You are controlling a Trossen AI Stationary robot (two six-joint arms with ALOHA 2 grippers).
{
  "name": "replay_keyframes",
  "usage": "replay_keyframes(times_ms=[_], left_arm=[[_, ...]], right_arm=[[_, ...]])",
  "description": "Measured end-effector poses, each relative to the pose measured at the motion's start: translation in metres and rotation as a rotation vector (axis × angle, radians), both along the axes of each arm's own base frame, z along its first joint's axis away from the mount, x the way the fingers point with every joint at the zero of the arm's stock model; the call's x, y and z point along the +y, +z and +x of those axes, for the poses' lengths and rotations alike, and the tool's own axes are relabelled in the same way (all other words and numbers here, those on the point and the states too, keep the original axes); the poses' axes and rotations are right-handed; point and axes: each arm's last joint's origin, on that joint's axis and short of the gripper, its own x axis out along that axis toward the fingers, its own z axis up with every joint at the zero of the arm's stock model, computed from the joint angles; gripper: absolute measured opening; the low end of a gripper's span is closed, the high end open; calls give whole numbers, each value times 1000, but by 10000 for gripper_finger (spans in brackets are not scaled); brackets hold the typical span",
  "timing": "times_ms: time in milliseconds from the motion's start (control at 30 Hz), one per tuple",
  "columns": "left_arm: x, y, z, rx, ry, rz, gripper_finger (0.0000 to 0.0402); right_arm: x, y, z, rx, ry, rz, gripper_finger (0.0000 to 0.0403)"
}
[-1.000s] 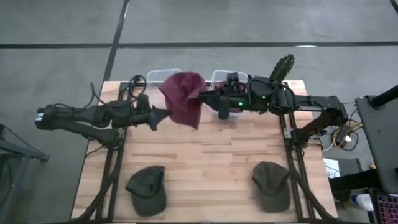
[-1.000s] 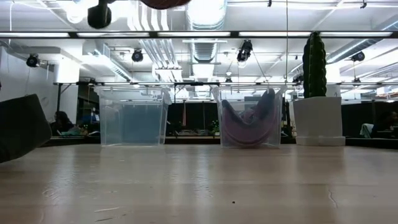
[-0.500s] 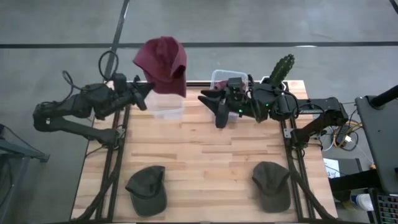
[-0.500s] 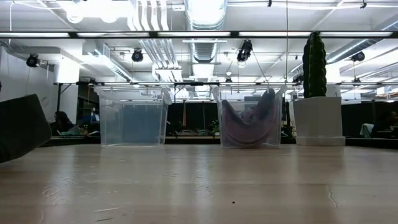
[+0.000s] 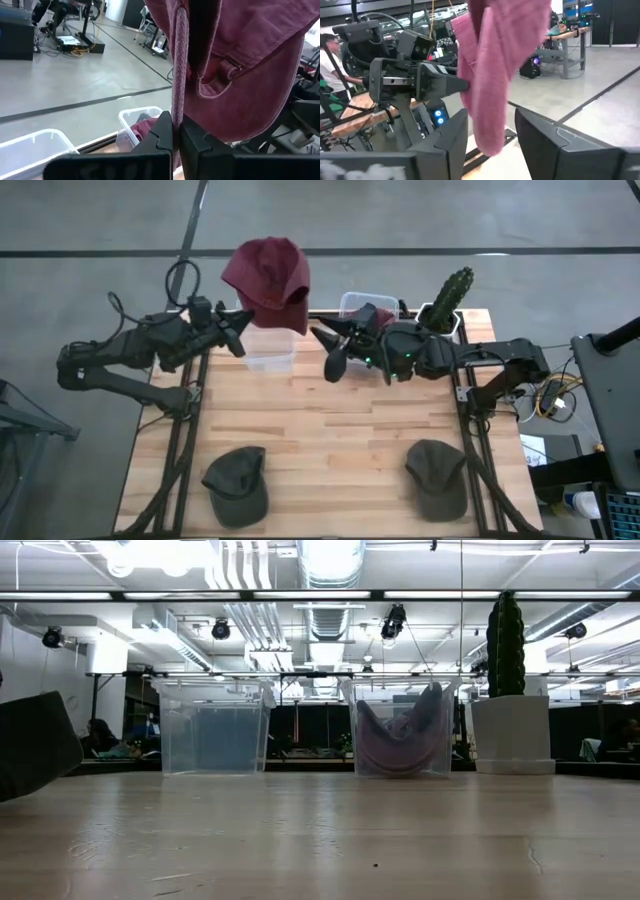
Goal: Pick & Place hat
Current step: Put the red cap into the right transparent bin
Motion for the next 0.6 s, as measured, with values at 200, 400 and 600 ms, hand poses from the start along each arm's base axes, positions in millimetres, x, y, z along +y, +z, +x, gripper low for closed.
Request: replay_keyframes(times_ms=[200, 400, 600], left_arm=[[0, -2, 8, 12, -5, -1, 7], [-1, -1, 10, -11, -27, -5, 7], [-2, 0, 11, -16, -65, -10, 7]], right_arm=[[-3, -10, 14, -8, -25, 10, 199], [-12, -12, 15, -39, -48, 77, 198], [-13, -7, 10, -70, -39, 120, 113]])
